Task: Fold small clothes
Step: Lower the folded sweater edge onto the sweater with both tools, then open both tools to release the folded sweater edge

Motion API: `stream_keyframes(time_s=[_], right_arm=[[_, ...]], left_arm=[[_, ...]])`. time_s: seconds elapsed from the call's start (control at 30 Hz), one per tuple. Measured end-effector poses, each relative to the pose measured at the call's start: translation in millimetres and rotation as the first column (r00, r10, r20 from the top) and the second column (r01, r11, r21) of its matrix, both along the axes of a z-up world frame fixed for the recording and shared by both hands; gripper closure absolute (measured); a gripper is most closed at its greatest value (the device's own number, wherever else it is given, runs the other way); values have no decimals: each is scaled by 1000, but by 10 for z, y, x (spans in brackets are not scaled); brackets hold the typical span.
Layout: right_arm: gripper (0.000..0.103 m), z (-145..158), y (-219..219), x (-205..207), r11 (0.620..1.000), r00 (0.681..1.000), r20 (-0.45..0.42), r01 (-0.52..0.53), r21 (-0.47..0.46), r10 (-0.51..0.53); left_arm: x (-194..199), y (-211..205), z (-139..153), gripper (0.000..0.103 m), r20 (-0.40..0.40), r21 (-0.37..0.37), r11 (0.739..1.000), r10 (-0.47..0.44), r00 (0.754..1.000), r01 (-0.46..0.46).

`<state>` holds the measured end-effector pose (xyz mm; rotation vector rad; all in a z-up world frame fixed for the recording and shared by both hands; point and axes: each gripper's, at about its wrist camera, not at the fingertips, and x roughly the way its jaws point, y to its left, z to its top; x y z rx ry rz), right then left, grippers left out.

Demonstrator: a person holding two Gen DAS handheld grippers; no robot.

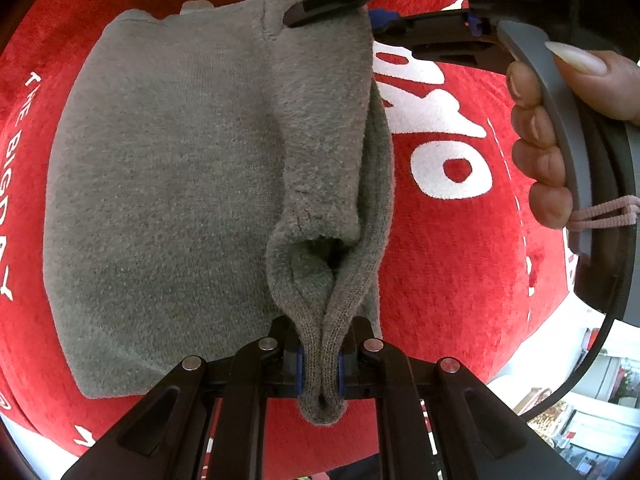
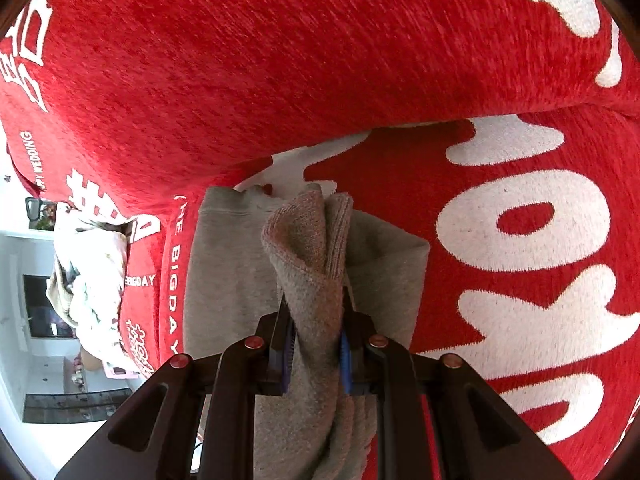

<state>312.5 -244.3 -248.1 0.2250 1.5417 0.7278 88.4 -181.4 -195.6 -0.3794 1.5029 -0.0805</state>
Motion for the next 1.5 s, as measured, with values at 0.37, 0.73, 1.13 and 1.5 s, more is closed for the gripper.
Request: stream_keyframes(time_s=[0.37,0.73,1.13,1.5], right_arm=[[83,-148,-8,27,1000,1000,4,-5,-21,5],[68,-223,-36,10,999,1000,-5,14,-30,-14],[27,434,-505,-351,995,992,89,81,62,-87],[28,-60,-429,-762,986,989,-142,53,161,-30]], left_arm=[[-38,-38,-35,91,13,11,1000,10,1000,-11],[-130,-32,24,85,34,13,1000,24,999,-25],[-449,143,405,24,108,-134,988,96,990,-81],[-552,417,157,24,62,-55,991,128,990,-125]])
